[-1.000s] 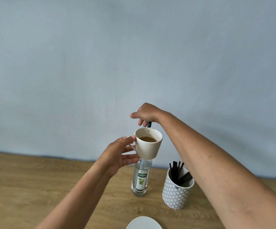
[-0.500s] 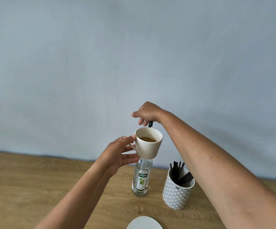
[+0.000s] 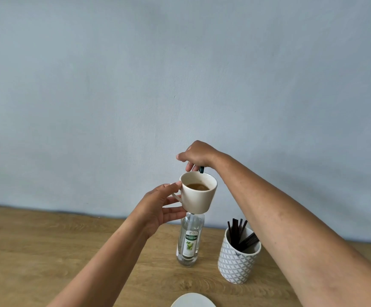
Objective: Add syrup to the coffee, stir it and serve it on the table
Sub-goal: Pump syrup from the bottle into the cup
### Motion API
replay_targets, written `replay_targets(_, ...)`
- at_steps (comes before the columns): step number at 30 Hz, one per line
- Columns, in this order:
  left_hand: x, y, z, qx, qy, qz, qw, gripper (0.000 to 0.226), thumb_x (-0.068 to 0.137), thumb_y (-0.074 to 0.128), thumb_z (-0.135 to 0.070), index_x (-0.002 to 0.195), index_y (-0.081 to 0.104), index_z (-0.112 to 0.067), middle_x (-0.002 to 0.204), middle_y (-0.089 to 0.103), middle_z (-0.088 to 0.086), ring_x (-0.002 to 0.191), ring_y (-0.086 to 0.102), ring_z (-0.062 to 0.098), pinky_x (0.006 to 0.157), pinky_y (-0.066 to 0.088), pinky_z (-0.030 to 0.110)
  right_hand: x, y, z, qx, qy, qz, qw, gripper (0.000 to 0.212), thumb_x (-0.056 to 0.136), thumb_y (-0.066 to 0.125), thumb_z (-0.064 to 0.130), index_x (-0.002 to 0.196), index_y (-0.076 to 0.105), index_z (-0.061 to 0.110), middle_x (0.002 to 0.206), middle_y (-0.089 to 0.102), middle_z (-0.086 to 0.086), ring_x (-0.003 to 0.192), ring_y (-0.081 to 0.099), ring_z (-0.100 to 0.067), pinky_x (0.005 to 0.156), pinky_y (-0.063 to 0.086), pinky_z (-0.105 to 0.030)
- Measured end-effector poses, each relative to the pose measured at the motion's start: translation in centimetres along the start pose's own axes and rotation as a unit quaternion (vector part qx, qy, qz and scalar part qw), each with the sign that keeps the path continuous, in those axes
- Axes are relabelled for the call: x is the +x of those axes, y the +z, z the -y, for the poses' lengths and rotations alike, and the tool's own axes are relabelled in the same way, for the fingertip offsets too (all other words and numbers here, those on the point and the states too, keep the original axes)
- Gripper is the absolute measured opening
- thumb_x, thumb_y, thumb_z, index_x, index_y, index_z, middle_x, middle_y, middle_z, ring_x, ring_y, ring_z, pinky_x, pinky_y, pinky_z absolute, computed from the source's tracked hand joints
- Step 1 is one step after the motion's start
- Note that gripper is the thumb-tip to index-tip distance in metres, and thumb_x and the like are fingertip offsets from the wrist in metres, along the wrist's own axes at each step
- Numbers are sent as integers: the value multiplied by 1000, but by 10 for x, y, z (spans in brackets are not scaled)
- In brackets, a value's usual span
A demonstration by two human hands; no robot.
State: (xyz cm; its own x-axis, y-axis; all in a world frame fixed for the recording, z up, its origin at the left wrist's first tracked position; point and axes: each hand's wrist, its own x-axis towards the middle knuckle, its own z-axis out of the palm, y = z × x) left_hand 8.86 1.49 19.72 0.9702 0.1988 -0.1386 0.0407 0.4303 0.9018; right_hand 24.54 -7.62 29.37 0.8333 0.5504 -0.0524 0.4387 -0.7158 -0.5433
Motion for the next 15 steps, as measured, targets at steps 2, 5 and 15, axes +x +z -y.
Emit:
replay_targets(2,-1,-1,0,-1,0,2,1000,22,79,77,-31,81,67,-12,82,77,14,79,76,38,60,61,36,0,-1,0,-1,3,4,1000,43,84,61,43,109,62,7,82,76,-4,81,73,-24,87,55,-42)
replay_targets(5,-2,-2,-1,1,1,5,1000,22,79,77,-32,82,68,-12,78,77,12,78,76,38,60,61,36,0,-2,2,-9,7,6,1000,48,84,63,45,115,59,8,85,76,-4,81,70,-21,81,49,-36)
replay_targets(15,-3,-2,-2,6,2,2,1000,20,83,76,-30,84,68,-12,82,76,14,79,75,39,62,62,37,2,-6,5,-18,1,14,1000,50,83,64,45,118,58,9,82,77,-2,82,73,-23,84,51,-38)
